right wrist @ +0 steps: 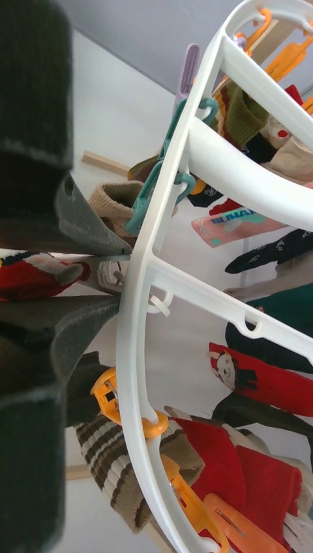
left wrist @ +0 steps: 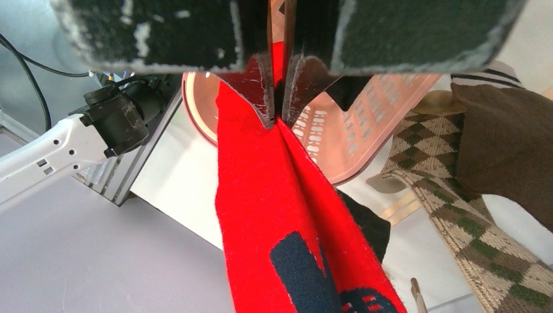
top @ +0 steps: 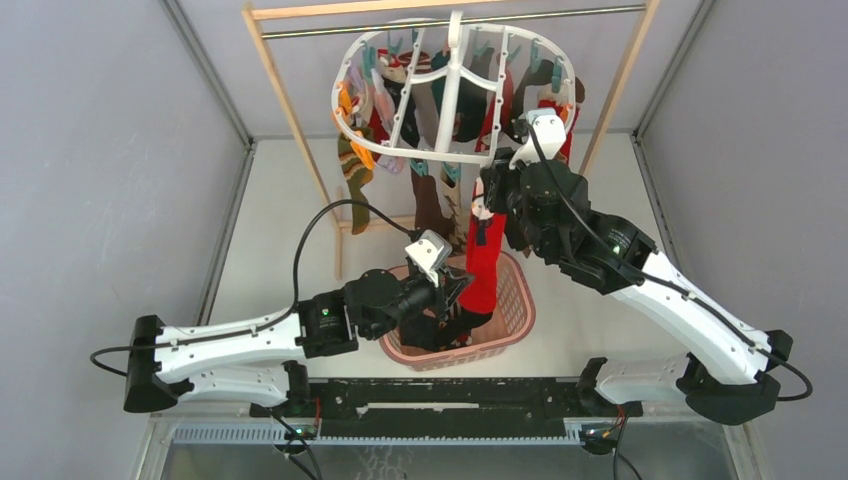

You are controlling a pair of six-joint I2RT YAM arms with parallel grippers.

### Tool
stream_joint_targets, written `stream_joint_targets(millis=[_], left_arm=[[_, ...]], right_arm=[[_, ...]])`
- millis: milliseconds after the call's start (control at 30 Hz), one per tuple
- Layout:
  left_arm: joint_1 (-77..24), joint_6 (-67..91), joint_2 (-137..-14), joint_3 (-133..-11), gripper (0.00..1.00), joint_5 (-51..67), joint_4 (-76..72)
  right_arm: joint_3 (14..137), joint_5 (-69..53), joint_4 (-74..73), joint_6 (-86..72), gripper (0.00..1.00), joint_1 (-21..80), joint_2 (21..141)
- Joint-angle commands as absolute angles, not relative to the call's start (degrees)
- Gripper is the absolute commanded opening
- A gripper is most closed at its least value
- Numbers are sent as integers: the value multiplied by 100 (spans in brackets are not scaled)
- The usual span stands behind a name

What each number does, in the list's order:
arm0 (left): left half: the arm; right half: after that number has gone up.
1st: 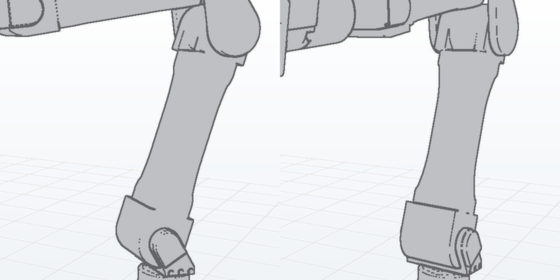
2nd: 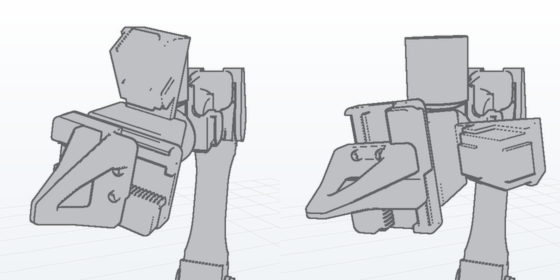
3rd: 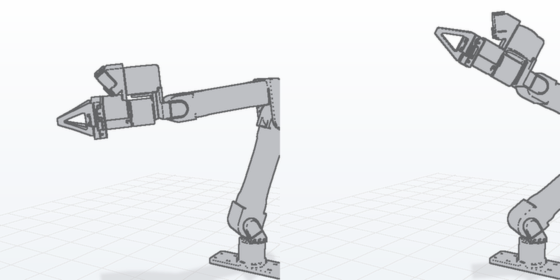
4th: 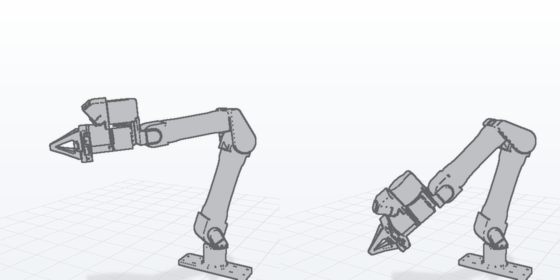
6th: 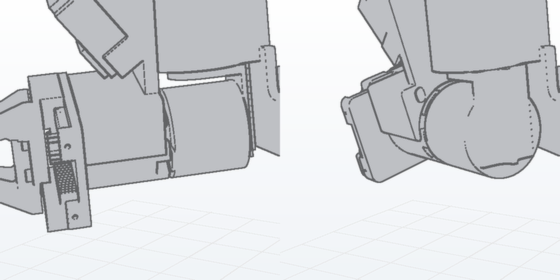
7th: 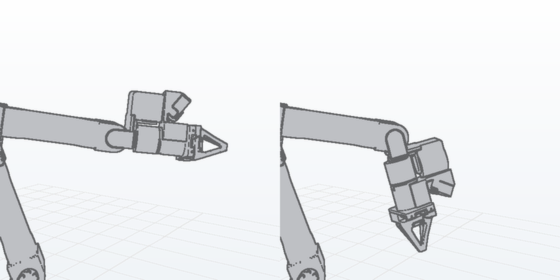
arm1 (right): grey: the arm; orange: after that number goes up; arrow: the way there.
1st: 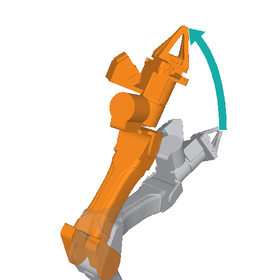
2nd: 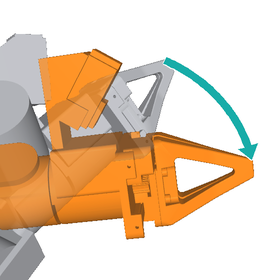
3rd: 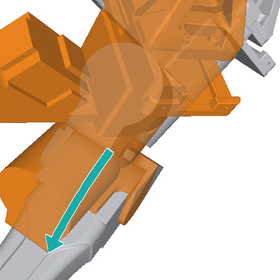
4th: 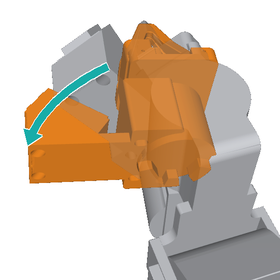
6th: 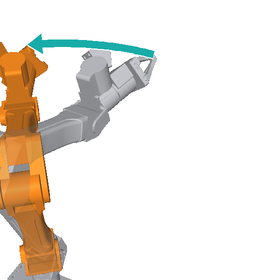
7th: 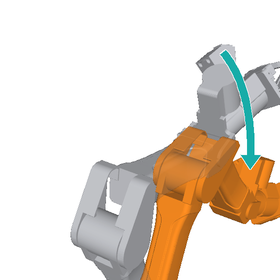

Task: Remove the socks clipped to the hanger
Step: Remove the sock from the hanger, then place the sock in the bin.

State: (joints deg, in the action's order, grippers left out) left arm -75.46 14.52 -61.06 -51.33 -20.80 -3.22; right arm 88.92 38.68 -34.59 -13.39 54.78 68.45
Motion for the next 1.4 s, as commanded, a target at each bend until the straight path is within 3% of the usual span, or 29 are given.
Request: stream_joint_targets(millis=[0, 133, 267, 700, 867, 1100, 1233, 1367], left_arm=[[-7536, 1433, -5941, -5014, 9, -2110, -361], [-7534, 1456, -5914, -4943, 9, -2143, -360], [-7536, 1523, -5860, -4784, 9, -2200, -334], [-7533, 1911, -5936, -4369, 10, -2168, -251], [-7532, 2185, -6264, -4369, 29, -2477, 96], [-7533, 2590, -6284, -4163, 34, -2557, 359], [-7536, 2695, -6183, -4071, 51, -2670, 420], [-7536, 2699, -6135, -4073, 59, -2741, 446]], right_arm=[[9149, 3656, -3213, -1380, 28, 5368, 6788], [9104, 3482, -3193, -1388, 14, 5316, 6712], [8987, 3247, -3100, -1389, 10, 5233, 6575], [8692, 2800, -2910, -1463, 14, 5210, 6418], [8640, 2702, -2916, -1478, 15, 5204, 6390], [8593, 2621, -2936, -1494, 16, 5209, 6338], [8534, 2599, -2979, -1530, 33, 5204, 6299], [8387, 2602, -3000, -1586, 49, 5212, 6149]])
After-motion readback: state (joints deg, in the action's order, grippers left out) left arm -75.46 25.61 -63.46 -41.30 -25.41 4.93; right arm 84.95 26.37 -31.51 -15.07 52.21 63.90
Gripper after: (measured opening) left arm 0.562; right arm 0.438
